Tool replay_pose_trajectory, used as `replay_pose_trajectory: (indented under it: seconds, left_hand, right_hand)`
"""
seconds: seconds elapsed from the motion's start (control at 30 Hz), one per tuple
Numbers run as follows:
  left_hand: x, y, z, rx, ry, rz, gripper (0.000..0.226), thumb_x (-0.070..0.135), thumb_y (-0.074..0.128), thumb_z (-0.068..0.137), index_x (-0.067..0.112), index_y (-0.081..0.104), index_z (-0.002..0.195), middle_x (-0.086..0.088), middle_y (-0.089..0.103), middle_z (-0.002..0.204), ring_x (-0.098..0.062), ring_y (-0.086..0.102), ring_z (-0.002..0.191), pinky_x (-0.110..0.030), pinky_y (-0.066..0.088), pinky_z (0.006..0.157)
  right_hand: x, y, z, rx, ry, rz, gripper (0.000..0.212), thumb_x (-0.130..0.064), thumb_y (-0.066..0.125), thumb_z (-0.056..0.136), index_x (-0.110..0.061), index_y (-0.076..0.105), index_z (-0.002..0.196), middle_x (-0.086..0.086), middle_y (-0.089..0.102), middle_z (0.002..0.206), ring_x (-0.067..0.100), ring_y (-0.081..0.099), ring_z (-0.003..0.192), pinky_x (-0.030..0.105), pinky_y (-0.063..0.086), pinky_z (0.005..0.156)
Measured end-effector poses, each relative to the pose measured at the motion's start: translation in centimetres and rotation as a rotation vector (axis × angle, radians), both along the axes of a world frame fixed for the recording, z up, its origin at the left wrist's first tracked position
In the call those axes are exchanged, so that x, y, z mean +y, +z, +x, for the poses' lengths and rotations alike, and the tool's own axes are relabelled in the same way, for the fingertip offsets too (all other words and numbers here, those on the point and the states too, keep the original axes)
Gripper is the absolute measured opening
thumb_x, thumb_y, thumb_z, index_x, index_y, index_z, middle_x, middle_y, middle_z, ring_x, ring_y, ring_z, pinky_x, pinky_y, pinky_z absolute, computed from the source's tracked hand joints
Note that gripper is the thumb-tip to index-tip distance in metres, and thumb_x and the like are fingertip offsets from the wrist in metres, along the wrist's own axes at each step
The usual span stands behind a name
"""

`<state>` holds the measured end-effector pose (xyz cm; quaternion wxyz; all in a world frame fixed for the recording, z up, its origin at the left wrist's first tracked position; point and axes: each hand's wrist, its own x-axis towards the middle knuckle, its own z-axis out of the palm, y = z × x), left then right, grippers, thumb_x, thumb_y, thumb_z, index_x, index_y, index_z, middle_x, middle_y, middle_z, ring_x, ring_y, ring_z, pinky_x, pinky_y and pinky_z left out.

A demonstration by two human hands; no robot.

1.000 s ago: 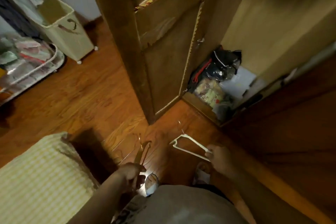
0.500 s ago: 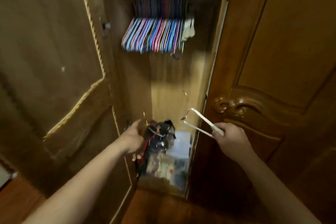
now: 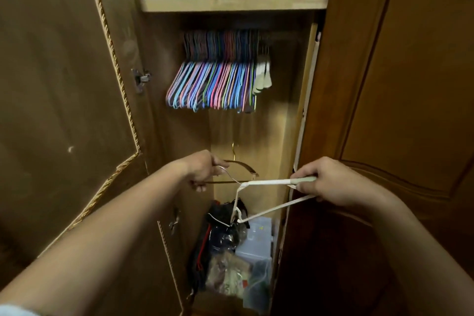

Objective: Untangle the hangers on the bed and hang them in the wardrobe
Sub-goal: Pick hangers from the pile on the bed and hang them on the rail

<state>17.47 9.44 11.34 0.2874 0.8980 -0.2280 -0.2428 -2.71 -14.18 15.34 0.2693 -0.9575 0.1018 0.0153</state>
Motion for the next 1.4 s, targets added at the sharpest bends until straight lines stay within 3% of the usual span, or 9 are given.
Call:
replay_pose_trajectory:
  seconds: [0.27, 0.4, 0.47, 0.53, 0.63, 0.73, 0.93, 1.23, 1.4]
  left_hand:
    - [-0.2, -0.4, 7.3, 0.027, -0.055, 0.098, 0.026, 0.033, 0.052, 0.102, 0.017, 0.065, 0.118, -0.020, 0.067, 0.092, -0.023, 0.057, 0.049, -0.028, 0.050, 0.043]
    - [0.1, -0.9, 9.5, 0.119, -0.119, 0.168, 0.041, 0.012, 0.054, 0.101, 0.029, 0.052, 0.138, -0.026, 0.061, 0.122, -0.020, 0.055, 0.048, -0.025, 0.047, 0.038]
    - [0.3, -1.1, 10.7, 0.101, -0.065, 0.232, 0.048, 0.003, 0.045, 0.102, 0.026, 0.048, 0.143, -0.027, 0.057, 0.117, -0.021, 0.058, 0.052, -0.028, 0.050, 0.040]
    - [0.7, -1.5, 12.1, 0.045, -0.010, 0.312, 0.042, -0.002, 0.041, 0.101, 0.014, 0.051, 0.139, -0.025, 0.057, 0.101, -0.024, 0.061, 0.057, -0.030, 0.051, 0.039]
    - [1.0, -0.8, 14.3, 0.103, 0.012, 0.317, 0.020, 0.001, 0.043, 0.099, -0.001, 0.057, 0.114, -0.027, 0.061, 0.108, -0.029, 0.065, 0.063, -0.032, 0.052, 0.043]
    - [1.1, 0.8, 15.3, 0.190, 0.071, 0.236, 0.025, 0.012, 0.042, 0.102, -0.002, 0.057, 0.116, -0.023, 0.060, 0.093, -0.032, 0.069, 0.074, -0.036, 0.057, 0.059]
    - [1.3, 2.4, 15.7, 0.234, 0.045, 0.040, 0.041, 0.015, 0.025, 0.101, 0.019, 0.050, 0.134, -0.014, 0.049, 0.102, -0.029, 0.070, 0.071, -0.038, 0.060, 0.063]
    - [1.4, 4.3, 16.6, 0.214, 0.081, -0.021, 0.041, 0.016, 0.027, 0.099, 0.011, 0.048, 0.135, -0.014, 0.051, 0.111, -0.027, 0.067, 0.058, -0.035, 0.056, 0.050]
    - [1.5, 5.0, 16.7, 0.199, 0.088, -0.015, 0.040, 0.017, 0.029, 0.101, 0.011, 0.049, 0.135, -0.014, 0.050, 0.114, -0.024, 0.065, 0.056, -0.036, 0.056, 0.059]
  right_hand:
    - [3.2, -1.0, 4.0, -0.008, -0.118, 0.031, 0.011, -0.027, 0.070, 0.091, -0.035, 0.077, 0.094, -0.005, 0.072, 0.083, 0.020, 0.069, 0.079, 0.040, 0.058, 0.069]
    - [4.1, -1.4, 5.0, 0.062, -0.271, 0.042, 0.009, -0.026, 0.067, 0.092, -0.024, 0.075, 0.094, 0.004, 0.072, 0.088, 0.023, 0.070, 0.078, 0.040, 0.061, 0.067]
    - [4.2, -1.1, 5.3, 0.065, -0.427, 0.117, 0.011, -0.025, 0.065, 0.094, -0.016, 0.072, 0.095, 0.009, 0.070, 0.091, 0.024, 0.071, 0.076, 0.038, 0.063, 0.065]
    - [4.5, -0.4, 5.9, 0.000, -0.572, 0.129, 0.010, -0.022, 0.062, 0.096, -0.016, 0.069, 0.095, 0.007, 0.068, 0.089, 0.023, 0.070, 0.075, 0.038, 0.063, 0.066]
    - [4.6, 1.4, 8.0, -0.225, -0.678, -0.009, 0.023, -0.024, 0.056, 0.096, -0.023, 0.062, 0.119, 0.002, 0.066, 0.097, 0.020, 0.068, 0.078, 0.038, 0.062, 0.070]
    - [5.0, 3.8, 10.6, -0.438, -0.655, -0.078, 0.045, -0.025, 0.052, 0.099, -0.033, 0.044, 0.142, 0.000, 0.063, 0.116, 0.017, 0.065, 0.087, 0.038, 0.061, 0.075]
    - [4.7, 6.5, 15.7, -0.637, -0.631, -0.213, 0.042, -0.021, 0.049, 0.101, -0.020, 0.046, 0.142, 0.006, 0.060, 0.118, 0.022, 0.061, 0.100, 0.034, 0.053, 0.082]
    - [-1.0, 11.9, 24.9, -0.713, -0.630, -0.154, 0.037, -0.014, 0.043, 0.098, -0.012, 0.053, 0.133, 0.020, 0.062, 0.122, 0.039, 0.059, 0.110, 0.042, 0.049, 0.091]
    - [-2.5, 12.9, 28.0, -0.614, -0.666, -0.191, 0.035, -0.014, 0.045, 0.096, -0.014, 0.055, 0.130, 0.019, 0.061, 0.123, 0.040, 0.059, 0.113, 0.041, 0.049, 0.092]
